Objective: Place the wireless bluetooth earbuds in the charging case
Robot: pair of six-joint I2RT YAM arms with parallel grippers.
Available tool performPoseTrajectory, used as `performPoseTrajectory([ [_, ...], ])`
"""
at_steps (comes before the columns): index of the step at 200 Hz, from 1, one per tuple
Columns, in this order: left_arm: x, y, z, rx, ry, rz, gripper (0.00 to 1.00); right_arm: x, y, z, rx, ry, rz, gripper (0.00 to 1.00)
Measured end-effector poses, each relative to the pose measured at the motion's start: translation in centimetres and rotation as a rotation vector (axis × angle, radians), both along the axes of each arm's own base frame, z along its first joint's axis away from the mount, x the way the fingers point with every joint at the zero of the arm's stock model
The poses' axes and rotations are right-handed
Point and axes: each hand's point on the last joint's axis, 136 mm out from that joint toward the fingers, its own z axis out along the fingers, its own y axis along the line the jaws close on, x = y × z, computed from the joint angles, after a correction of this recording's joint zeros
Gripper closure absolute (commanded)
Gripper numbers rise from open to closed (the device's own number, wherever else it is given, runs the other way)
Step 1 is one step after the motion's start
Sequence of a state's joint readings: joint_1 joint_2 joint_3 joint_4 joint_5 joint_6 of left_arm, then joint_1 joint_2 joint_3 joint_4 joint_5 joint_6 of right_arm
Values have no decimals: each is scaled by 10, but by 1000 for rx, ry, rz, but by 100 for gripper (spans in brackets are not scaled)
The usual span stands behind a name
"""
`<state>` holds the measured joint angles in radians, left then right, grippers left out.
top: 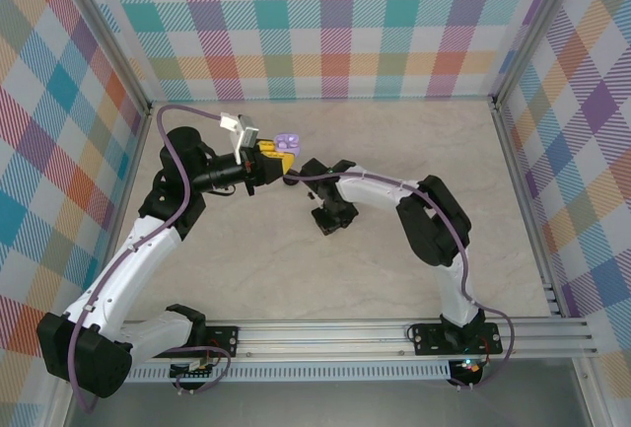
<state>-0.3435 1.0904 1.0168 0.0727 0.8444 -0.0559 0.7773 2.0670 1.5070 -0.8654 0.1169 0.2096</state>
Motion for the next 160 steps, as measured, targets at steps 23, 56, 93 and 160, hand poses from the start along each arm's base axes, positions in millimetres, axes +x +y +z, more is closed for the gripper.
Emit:
performPoseTrajectory([
  [23, 0, 0, 0, 0, 0, 0, 85, 2, -14, 0, -11, 4, -13, 69],
  [56, 0, 0, 0, 0, 0, 0, 85, 4, -21, 1, -10, 7, -21, 61],
  [93, 0, 0, 0, 0, 1, 0, 85, 1, -21, 4, 13, 21, -25, 53],
  [160, 0, 0, 0, -1, 4, 0, 85, -9, -11, 34, 125, 23, -34, 73],
])
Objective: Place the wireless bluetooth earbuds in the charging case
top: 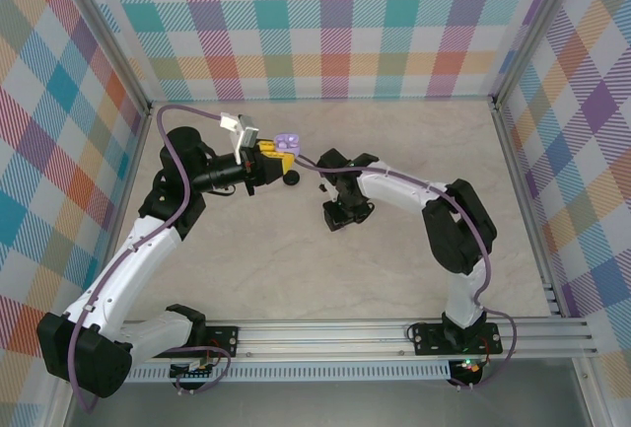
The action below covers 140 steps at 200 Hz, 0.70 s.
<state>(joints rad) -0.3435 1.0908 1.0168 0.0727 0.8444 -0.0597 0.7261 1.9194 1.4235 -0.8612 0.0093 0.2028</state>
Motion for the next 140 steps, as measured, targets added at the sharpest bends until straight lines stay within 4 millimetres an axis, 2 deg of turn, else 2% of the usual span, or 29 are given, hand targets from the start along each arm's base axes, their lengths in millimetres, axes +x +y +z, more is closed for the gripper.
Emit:
performPoseTrajectory([
  [17, 0, 0, 0, 0, 0, 0, 85, -4, -2, -3, 1, 16, -4, 79],
  [59, 0, 0, 0, 0, 0, 1, 85, -17, -14, -18, -27, 69, -28, 81],
  [99, 1, 0, 0, 0, 0, 4, 85, -13, -14, -23, -25, 72, -51, 81],
  [140, 3, 1, 0, 1, 1, 16, 85, -9, -18, -39, -70, 89, -74, 82],
])
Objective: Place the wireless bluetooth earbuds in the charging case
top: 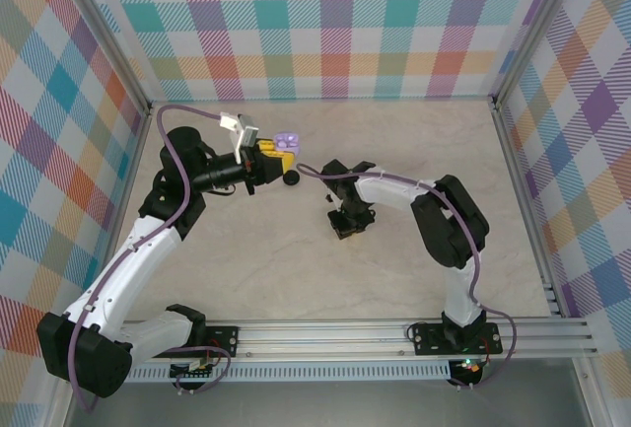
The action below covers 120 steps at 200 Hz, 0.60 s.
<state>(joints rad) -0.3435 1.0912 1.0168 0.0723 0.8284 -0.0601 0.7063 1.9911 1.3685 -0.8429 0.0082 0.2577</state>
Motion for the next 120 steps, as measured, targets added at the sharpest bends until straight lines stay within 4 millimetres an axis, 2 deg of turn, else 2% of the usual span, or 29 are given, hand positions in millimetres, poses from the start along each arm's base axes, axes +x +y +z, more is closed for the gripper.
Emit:
performPoseTrajectory([
  [74, 1, 0, -1, 1, 2, 3, 85, 24, 5, 1, -40, -58, -17, 81],
  [120, 2, 1, -4, 8, 19, 9, 85, 33, 6, 2, -54, -86, -9, 75],
])
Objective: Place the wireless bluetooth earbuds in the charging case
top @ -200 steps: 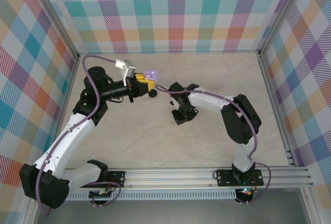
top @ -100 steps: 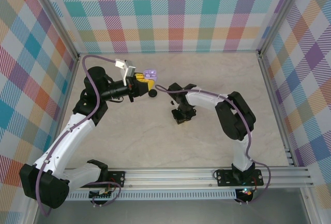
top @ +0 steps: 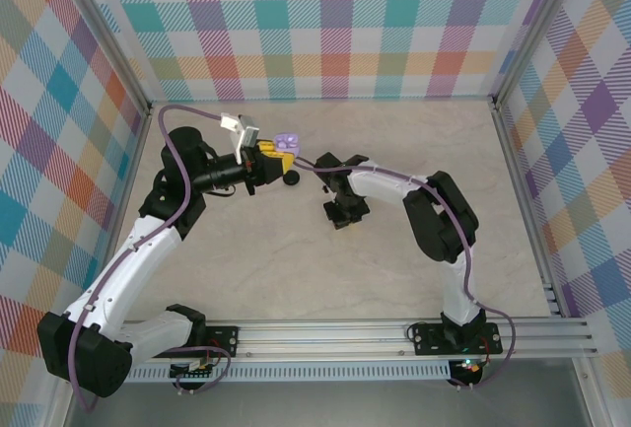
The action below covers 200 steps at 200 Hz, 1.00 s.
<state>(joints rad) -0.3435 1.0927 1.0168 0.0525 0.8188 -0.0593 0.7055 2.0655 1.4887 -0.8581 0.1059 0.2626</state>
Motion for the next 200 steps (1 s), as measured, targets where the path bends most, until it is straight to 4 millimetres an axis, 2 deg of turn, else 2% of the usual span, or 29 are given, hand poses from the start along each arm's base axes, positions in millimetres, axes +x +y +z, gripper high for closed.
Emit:
performPoseTrajectory([
  [60, 0, 0, 0, 0, 1, 1, 85, 16, 6, 4, -11, -45, 26, 73],
  [121, 0, 0, 0, 1, 1, 1, 85, 15, 1, 8, -25, -38, 35, 74],
  [135, 0, 0, 0, 1, 1, 1, 85, 15, 4, 15, 12, -37, 29, 71],
  [154, 0, 0, 0, 1, 1, 1, 85, 16, 9, 29, 77, -44, 4, 59],
  [170, 0, 0, 0, 1, 1, 1, 85, 19, 11, 39, 120, -53, -23, 57],
  [200, 0, 0, 0, 1, 1, 1, 85, 20, 13, 37, 136, -28, -85, 53],
])
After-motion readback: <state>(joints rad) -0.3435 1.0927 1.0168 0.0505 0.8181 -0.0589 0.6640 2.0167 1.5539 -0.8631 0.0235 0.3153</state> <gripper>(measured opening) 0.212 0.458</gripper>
